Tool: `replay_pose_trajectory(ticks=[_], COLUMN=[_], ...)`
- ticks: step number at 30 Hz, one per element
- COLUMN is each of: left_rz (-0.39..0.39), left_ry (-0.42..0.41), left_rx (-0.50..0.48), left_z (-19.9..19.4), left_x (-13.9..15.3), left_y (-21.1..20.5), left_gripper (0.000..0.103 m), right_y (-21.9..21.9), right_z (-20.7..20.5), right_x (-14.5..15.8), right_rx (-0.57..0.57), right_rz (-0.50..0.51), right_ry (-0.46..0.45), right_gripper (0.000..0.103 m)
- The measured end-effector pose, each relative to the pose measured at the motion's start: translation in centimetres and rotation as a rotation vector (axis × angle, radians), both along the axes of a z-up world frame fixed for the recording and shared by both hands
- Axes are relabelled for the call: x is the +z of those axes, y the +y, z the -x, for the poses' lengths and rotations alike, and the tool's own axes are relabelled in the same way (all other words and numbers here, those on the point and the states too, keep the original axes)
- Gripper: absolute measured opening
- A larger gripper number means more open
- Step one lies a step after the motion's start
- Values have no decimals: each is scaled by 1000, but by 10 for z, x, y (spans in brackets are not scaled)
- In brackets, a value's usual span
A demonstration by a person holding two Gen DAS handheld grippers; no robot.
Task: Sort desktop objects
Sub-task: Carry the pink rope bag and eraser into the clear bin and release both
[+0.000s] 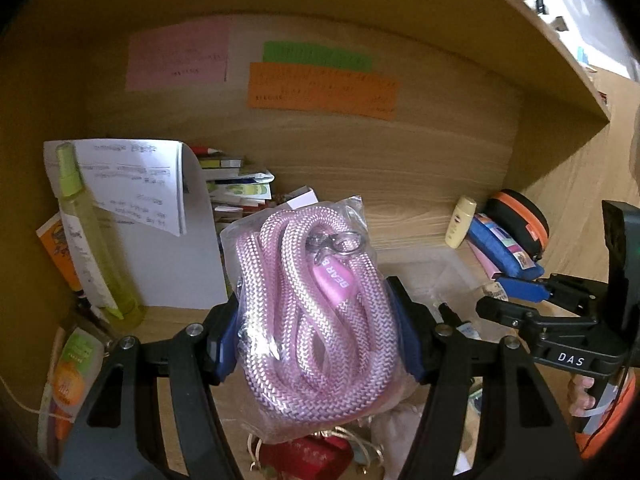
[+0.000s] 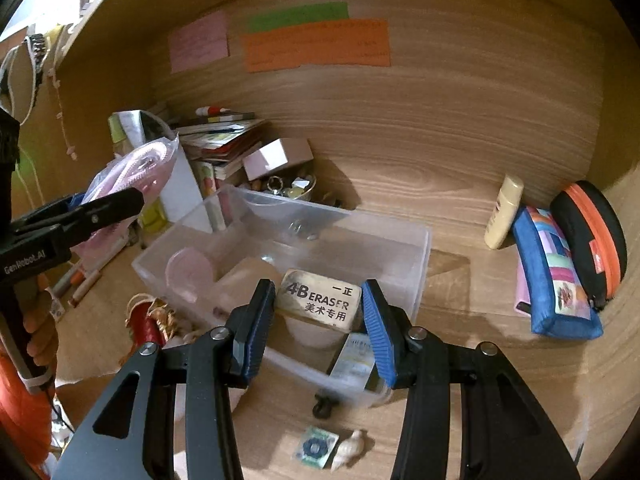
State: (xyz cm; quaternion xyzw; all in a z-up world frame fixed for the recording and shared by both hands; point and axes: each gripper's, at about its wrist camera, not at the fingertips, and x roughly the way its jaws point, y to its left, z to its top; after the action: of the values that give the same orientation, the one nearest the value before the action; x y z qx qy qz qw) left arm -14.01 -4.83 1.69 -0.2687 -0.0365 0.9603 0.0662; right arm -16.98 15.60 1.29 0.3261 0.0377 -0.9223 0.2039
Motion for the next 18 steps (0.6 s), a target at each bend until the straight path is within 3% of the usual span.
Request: replay_pose_trajectory(ticks=[18], left_rz=[40], left_ry=[-145], left_rx=[-33], left_z=[51], left_x=[-51], left_y=[17], left_gripper=[64], right_y=[-17], right_z=[36], right_x=[-39], right_rx=[34], right_rz=[-18], right_ry=[-94], right_gripper=[41])
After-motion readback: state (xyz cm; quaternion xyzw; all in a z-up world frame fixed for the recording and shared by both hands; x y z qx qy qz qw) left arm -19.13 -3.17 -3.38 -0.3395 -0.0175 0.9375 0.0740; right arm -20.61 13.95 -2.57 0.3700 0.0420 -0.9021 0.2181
